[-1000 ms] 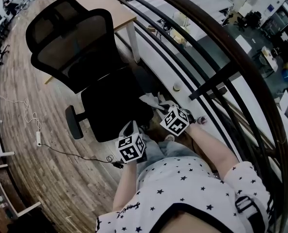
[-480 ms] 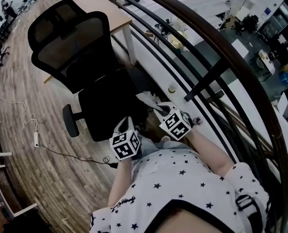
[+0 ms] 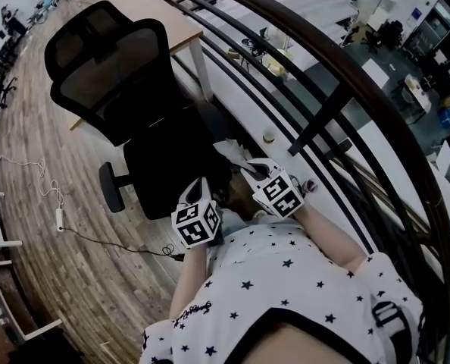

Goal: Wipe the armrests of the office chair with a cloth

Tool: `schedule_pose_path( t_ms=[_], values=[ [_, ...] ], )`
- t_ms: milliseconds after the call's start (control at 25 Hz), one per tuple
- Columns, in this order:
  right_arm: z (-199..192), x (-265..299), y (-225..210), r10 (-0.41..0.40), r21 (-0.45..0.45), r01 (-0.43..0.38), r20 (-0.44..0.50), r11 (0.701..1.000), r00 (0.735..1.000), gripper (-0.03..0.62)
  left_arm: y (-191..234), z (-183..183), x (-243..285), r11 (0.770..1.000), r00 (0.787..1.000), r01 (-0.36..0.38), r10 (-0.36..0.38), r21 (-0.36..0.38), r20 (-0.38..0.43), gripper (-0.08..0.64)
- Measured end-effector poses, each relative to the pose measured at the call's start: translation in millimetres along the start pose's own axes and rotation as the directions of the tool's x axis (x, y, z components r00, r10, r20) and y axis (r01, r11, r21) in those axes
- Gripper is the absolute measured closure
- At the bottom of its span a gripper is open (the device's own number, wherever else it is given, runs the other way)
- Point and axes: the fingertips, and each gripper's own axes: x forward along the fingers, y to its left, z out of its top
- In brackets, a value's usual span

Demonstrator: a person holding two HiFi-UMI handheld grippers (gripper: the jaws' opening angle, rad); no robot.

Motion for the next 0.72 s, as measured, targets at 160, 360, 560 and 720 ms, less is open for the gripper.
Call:
schedule_pose_path(
  t_ms=[160, 360, 560, 720],
  values=[
    [-4.9, -3.1, 1.8, 0.01, 0.018, -0.01, 0.004, 1.0, 1.0, 0.561, -2.2, -1.8, -1.3, 1.0, 1.0, -0.001, 0.001, -0.003, 0.004, 0.554],
    [-5.7, -7.2, -1.6, -0.011, 0.02, 0.01, 0.024, 1.0, 1.0, 0.563, -4.0, -3.3, -2.4, 1.0, 1.0, -0.002, 0.002, -0.004, 0.004, 0.554],
    [-5.6, -9.1, -4.0, -0.024, 0.033, 0.023, 0.041, 0.999, 0.999, 0.563, -5.0, -6.0, -2.6, 1.0, 1.0, -0.009, 0.009, -0.003, 0.0, 0.554],
    [-5.4, -8.4, -2.4, -0.018, 0.044, 0.016, 0.046, 0.999, 0.999, 0.563, -4.7, -5.7, -2.9, 1.0, 1.0, -0.009, 0.009, 0.001, -0.002, 0.555]
  ],
)
